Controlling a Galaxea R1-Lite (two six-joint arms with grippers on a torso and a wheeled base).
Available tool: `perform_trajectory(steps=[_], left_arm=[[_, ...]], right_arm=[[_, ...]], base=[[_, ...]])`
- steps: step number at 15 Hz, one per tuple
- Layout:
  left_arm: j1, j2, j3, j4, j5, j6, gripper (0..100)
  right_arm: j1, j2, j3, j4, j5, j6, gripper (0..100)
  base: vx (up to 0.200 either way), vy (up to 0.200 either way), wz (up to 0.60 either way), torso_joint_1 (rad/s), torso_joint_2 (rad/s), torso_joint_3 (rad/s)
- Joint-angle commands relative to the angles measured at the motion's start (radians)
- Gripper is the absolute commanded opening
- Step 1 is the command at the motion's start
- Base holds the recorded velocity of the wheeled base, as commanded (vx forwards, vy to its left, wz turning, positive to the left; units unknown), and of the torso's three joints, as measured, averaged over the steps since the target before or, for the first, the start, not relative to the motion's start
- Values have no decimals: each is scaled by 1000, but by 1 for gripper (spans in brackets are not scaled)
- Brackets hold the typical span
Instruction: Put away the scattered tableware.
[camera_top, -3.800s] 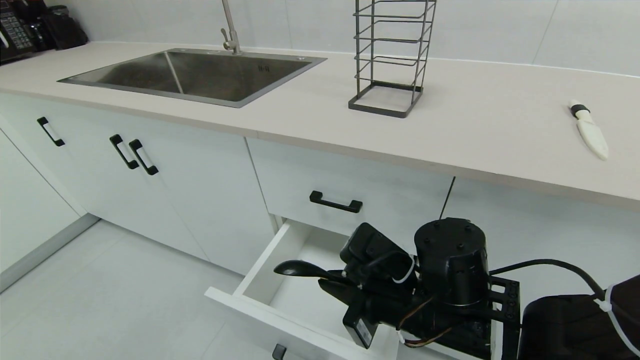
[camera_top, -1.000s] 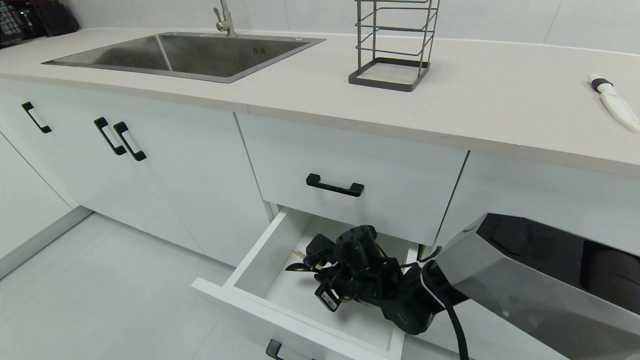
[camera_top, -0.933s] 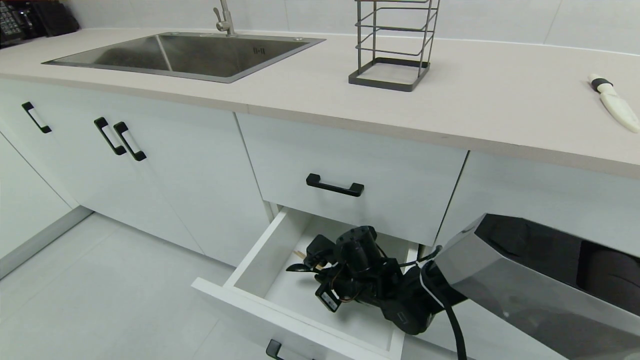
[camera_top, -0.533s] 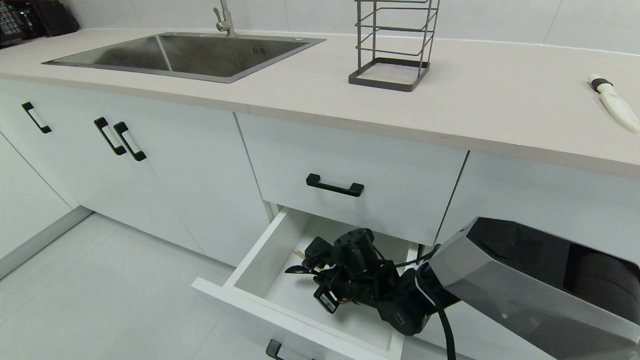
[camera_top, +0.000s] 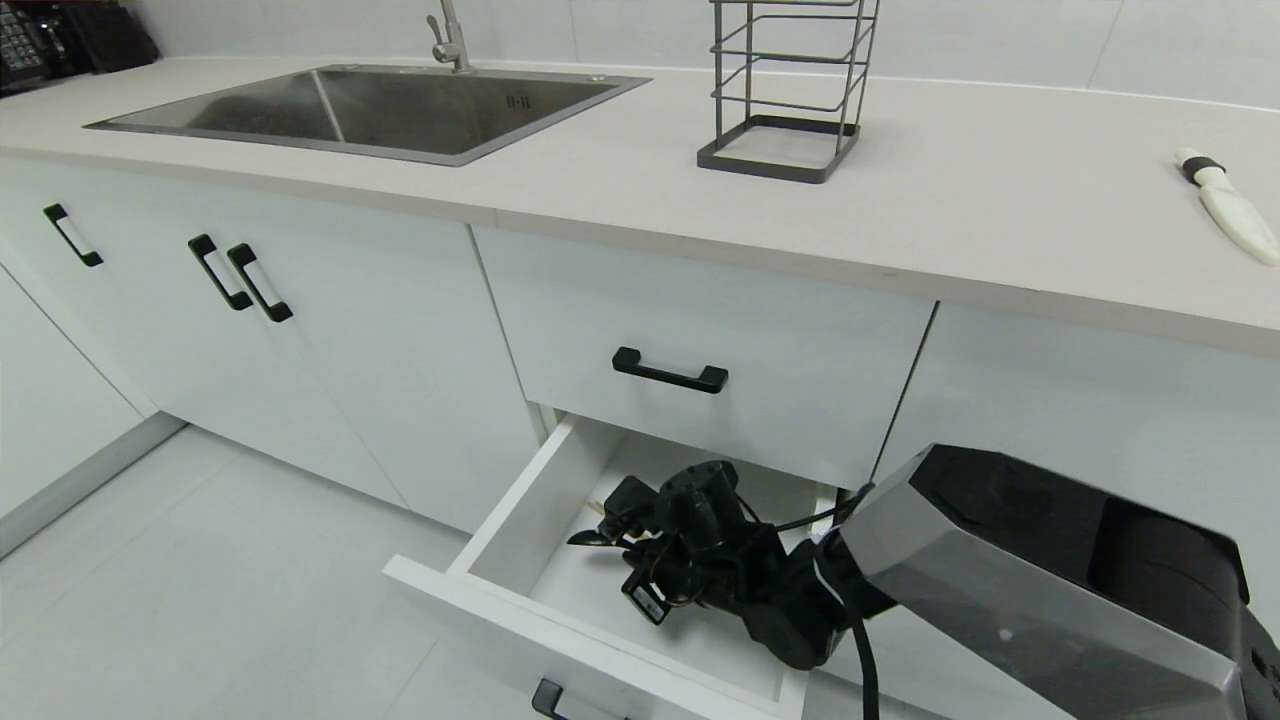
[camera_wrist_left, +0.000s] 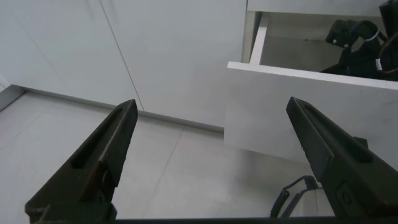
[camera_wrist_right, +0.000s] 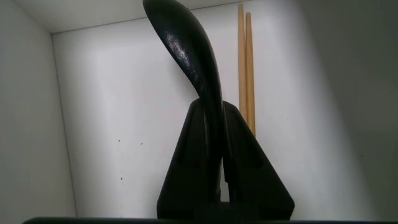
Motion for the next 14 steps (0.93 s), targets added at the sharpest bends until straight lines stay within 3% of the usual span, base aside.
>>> perform_trajectory(steps=[1,10,11,14], left_arm=[[0,0,0,0,0,0,100],[0,0,0,0,0,0,100],[0,0,0,0,0,0,100],[0,0,0,0,0,0,100]], right_arm=[[0,17,-11,-1,-5,-1,0],[0,36,-23,-2,-11,-2,0],[0,38,-28,-2,-10,-2,100],[8,1,-22,1,-8,-1,100]], base=[[0,0,0,0,0,0],[0,0,0,0,0,0],[0,0,0,0,0,0],[0,0,0,0,0,0]])
